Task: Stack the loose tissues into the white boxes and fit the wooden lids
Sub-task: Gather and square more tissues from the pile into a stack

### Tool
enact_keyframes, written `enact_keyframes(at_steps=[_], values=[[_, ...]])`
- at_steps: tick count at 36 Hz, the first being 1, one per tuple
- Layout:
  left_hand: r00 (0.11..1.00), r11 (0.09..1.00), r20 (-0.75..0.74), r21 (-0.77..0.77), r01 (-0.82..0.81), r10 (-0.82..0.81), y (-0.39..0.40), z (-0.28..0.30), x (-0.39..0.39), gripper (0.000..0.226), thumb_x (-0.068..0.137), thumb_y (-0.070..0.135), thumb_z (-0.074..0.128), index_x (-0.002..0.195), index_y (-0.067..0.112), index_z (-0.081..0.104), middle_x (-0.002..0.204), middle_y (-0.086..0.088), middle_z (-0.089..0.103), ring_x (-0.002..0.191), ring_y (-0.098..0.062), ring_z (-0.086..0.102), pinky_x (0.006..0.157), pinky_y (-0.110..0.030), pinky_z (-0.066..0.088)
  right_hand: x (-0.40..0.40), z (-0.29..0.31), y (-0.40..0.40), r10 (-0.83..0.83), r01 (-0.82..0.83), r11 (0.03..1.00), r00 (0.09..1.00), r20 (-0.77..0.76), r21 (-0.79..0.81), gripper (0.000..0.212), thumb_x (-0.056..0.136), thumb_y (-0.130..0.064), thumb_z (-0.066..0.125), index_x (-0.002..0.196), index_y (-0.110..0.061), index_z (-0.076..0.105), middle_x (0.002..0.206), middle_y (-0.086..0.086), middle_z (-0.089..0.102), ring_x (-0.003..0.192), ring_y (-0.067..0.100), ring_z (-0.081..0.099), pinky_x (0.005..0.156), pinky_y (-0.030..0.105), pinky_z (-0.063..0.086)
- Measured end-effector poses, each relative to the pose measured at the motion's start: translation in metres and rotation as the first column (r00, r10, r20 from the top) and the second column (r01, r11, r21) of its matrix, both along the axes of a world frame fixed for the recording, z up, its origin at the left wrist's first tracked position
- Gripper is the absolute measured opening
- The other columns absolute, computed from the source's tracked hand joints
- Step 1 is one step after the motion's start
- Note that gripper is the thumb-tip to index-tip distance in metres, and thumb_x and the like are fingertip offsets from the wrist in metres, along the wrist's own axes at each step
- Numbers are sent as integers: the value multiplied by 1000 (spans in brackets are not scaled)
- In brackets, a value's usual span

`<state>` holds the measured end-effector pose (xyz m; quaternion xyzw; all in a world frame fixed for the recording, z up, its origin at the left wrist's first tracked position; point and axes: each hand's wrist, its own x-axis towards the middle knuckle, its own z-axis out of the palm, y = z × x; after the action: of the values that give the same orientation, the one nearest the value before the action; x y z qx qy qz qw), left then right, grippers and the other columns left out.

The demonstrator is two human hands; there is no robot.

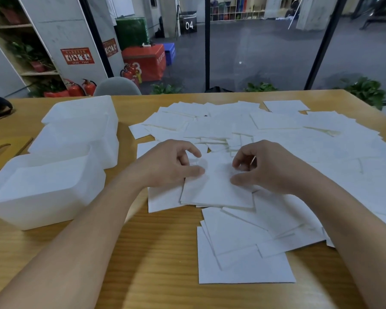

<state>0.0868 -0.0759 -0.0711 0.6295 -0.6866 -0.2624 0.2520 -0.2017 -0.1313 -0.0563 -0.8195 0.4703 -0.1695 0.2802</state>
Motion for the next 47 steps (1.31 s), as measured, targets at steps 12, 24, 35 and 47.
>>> enact_keyframes(at_steps=[12, 24, 35, 47], values=[[927, 926, 259, -332, -179, 272, -16, -19, 16, 11, 101, 36, 73, 109, 29, 76, 106, 15, 69, 96, -7, 62, 75, -22, 42, 17, -10, 18, 212, -209, 974, 977, 24, -86, 14, 88, -32, 85, 80, -29, 74, 79, -11, 71, 68, 10, 64, 62, 31, 52], [887, 916, 339, -355, -189, 315, -23, -17, 12, 22, 106, 14, 57, 97, 22, 76, 97, 8, 69, 88, -12, 62, 77, -37, 54, 22, -12, 21, 191, -191, 978, 981, -6, -88, 13, 92, -34, 79, 83, -29, 71, 77, -9, 70, 67, 11, 63, 60, 31, 51], [929, 887, 239, -433, -159, 283, -14, -8, 3, 15, 109, 24, 62, 100, 30, 72, 98, 16, 66, 97, -9, 57, 83, -16, 42, 21, -19, 12, 150, -124, 978, 977, 153, -165, 27, 96, -33, 80, 119, -43, 70, 91, -20, 72, 72, 8, 66, 65, 19, 51], [994, 934, -88, -356, 28, -64, 14, -5, -57, 11, 98, 32, 74, 90, 39, 77, 98, 21, 76, 98, -9, 68, 77, -9, 41, 23, -11, 5, 14, -67, 994, 865, 501, 89, 25, 109, -45, 64, 122, -29, 76, 100, -3, 79, 79, 14, 78, 67, 33, 63]])
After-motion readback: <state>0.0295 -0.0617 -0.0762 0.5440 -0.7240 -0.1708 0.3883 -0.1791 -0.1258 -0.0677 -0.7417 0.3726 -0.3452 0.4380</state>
